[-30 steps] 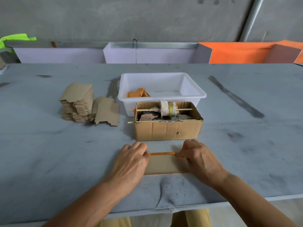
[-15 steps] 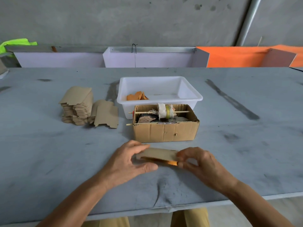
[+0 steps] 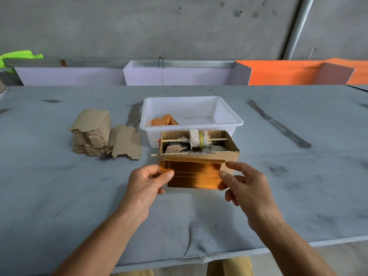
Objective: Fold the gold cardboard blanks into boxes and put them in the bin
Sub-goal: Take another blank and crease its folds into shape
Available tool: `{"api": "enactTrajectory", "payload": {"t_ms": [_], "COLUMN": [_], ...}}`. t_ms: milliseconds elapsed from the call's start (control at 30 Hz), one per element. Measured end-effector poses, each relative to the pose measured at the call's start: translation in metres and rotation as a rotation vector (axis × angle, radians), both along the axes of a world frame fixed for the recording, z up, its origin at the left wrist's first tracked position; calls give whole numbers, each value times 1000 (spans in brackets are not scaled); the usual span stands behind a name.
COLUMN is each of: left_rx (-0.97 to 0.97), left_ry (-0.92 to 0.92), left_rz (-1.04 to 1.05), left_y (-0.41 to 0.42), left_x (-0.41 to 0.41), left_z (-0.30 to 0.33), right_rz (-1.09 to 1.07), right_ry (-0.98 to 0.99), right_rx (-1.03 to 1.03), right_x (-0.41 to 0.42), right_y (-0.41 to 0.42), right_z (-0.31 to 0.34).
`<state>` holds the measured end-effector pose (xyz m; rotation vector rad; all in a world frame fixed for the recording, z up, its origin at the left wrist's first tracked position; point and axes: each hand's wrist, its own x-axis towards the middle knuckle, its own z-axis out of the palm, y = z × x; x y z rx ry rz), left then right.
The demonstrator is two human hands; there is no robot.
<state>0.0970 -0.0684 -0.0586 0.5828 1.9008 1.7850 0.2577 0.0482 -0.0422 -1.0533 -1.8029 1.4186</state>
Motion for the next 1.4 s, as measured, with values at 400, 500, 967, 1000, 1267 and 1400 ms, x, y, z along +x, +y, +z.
{"api": "enactTrajectory", "payload": {"t_ms": [400, 500, 967, 1000, 1267, 1400], "left_rx": [-39, -18, 55, 56, 101, 178], "left_ry": [-120, -281, -348, -351, -329, -326], "left_rz": [-8, -85, -91, -90, -97, -63], "left_y": [-3, -1, 3, 3, 3, 5], "left_x": [8, 13, 13, 12, 11, 14], "left_z": [8, 13, 15, 16, 15, 13], "right_rz": [100, 126, 169, 182, 188, 103], "right_ry": [35, 45, 224, 212, 239, 342], "right_rx": [-242, -245, -470, -490, -557, -581], "right_x": [-8, -7, -7, -6, -4, -10], "right_y": [1, 1, 6, 8, 15, 11], "right_z": [6, 5, 0, 0, -10, -14]}}
